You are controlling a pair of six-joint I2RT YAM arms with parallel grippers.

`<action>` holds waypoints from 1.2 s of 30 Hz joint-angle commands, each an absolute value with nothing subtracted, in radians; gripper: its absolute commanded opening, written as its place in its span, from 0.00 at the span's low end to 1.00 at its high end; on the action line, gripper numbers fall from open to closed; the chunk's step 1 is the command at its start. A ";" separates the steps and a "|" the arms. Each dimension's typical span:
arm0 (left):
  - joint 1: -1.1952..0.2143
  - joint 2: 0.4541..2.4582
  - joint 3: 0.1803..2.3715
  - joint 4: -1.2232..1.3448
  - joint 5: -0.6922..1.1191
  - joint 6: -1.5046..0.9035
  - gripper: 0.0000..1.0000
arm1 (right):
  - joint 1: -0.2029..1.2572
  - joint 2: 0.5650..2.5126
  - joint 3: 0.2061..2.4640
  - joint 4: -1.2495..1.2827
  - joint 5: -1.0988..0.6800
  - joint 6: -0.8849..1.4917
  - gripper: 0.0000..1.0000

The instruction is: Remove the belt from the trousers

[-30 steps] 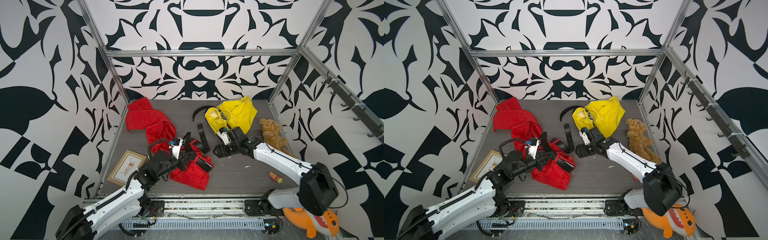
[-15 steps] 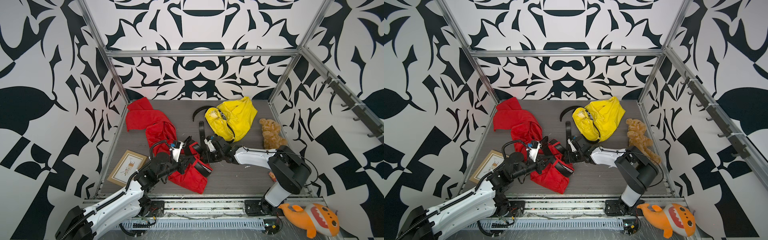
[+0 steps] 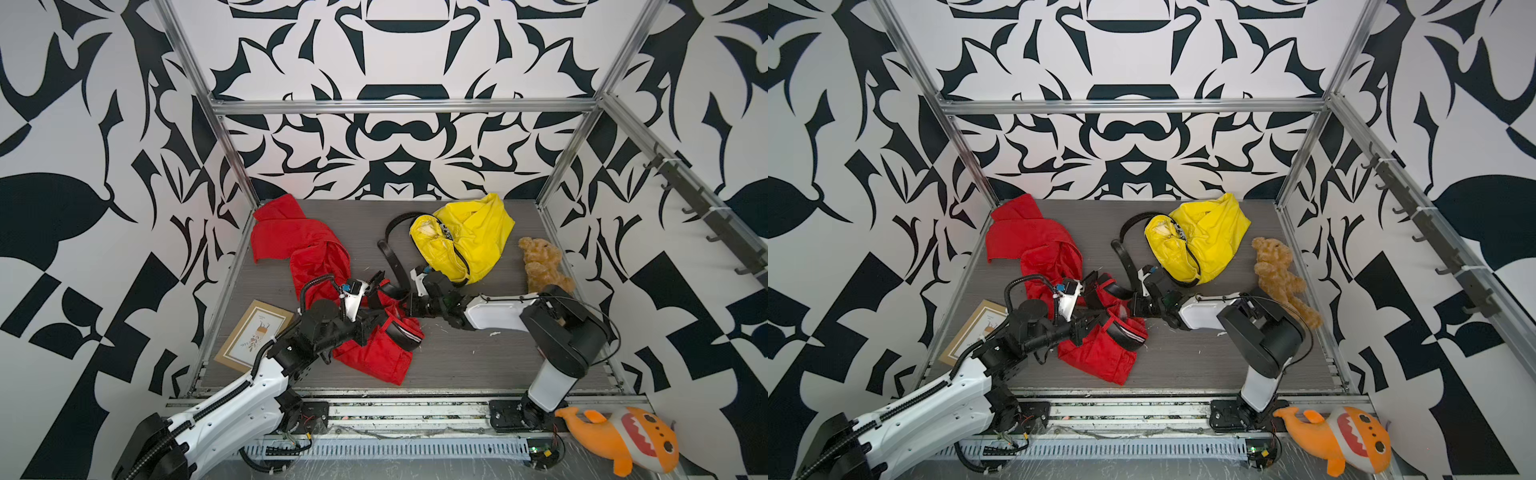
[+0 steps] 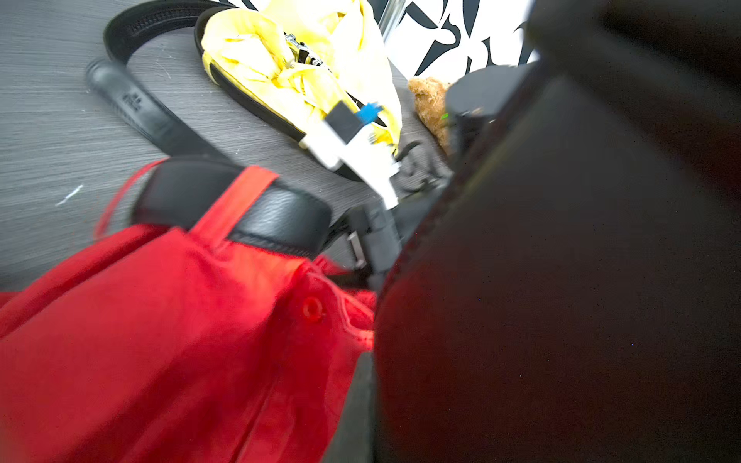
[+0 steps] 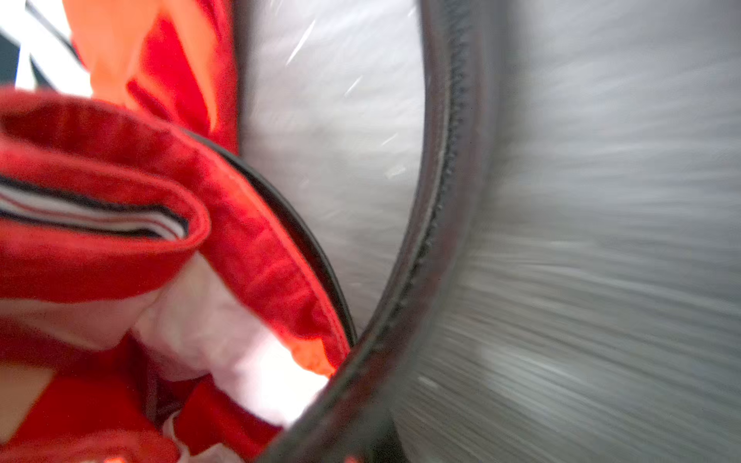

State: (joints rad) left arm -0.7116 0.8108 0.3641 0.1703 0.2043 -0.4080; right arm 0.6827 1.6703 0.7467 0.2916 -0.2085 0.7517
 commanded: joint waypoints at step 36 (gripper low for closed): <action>-0.652 0.969 0.609 0.019 0.189 -0.225 0.00 | 0.277 1.375 0.613 -0.148 -0.029 0.609 0.43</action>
